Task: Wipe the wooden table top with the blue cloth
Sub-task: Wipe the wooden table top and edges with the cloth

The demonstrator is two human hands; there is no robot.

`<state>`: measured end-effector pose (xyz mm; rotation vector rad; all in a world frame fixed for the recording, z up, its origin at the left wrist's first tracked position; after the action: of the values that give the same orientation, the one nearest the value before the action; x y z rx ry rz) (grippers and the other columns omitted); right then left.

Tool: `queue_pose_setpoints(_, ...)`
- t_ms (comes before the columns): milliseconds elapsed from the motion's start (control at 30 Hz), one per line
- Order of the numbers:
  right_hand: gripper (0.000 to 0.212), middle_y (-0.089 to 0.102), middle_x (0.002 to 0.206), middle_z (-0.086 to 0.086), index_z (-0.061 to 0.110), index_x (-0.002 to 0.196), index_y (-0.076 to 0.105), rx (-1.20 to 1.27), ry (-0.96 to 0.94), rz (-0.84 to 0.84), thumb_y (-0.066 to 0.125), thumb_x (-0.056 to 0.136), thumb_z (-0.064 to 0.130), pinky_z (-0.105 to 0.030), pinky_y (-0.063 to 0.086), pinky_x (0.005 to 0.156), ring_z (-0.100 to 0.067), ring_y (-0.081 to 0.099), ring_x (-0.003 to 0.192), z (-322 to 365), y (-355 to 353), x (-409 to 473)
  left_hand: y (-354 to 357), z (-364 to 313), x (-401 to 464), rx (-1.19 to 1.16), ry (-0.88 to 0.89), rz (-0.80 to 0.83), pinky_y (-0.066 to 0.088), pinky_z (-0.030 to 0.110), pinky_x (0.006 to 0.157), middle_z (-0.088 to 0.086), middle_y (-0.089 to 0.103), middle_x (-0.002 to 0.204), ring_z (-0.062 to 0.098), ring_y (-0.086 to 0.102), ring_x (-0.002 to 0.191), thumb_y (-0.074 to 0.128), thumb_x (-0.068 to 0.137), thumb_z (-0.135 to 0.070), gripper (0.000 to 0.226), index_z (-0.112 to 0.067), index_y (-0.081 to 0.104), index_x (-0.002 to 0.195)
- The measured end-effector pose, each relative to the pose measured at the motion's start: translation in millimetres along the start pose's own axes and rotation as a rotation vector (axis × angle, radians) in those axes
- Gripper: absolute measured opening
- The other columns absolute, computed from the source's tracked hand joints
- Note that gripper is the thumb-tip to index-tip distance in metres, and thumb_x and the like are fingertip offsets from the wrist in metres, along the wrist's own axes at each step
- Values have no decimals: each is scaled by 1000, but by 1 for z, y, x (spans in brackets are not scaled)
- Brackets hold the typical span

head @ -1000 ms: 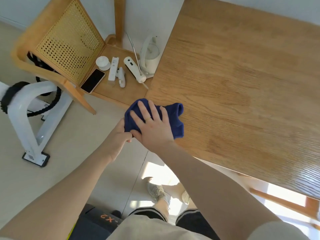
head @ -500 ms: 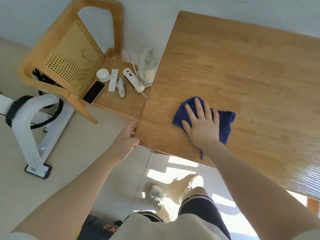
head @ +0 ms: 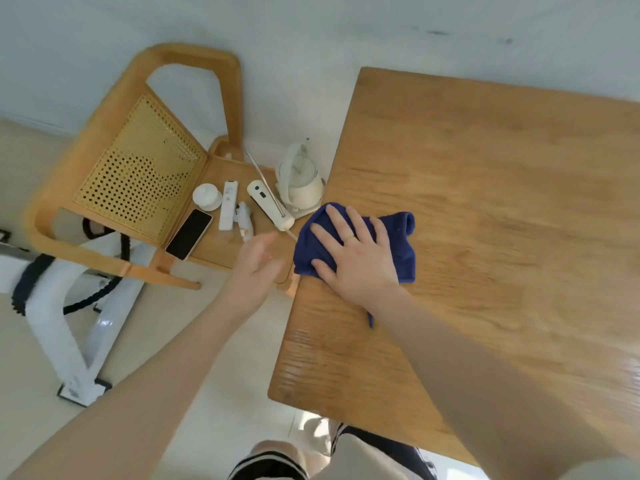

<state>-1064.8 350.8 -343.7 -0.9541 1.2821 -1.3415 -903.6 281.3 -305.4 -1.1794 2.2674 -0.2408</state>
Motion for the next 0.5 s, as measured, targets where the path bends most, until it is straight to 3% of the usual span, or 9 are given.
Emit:
queue_pose_setpoints(200,67,14,157,2,35,142,31,2,16,20,9,83,59,-50,8,110,-27,12,143,-30,-15,55,11,-18,49,14,42,53,30,19,94,-1,45,134,5,42,117,42,98,-16,32,-14,48,129)
queue_pose_setpoints(333,66,18,156,2,35,140,34,2,94,-24,11,84,59,-51,11,110,-27,15,143,-54,-19,88,9,-37,88,16,92,56,35,9,85,-7,51,126,2,47,114,39,99,-19,31,-16,51,128)
queue_pose_setpoints(500,56,28,153,-1,32,136,40,16,323,-126,23,88,54,-51,17,108,-30,24,139,-78,-23,152,4,-69,180,-50,128,226,42,22,91,-16,58,115,0,56,105,33,101,-26,33,-21,53,127)
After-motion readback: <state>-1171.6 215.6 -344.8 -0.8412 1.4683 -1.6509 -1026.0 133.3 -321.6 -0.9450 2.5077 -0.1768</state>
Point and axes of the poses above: each hand's wrist, its own x-axis towards the middle knuckle, its own y-axis out of the palm, z = x × y, the point moved 1 cm from there along x, towards the middle knuckle
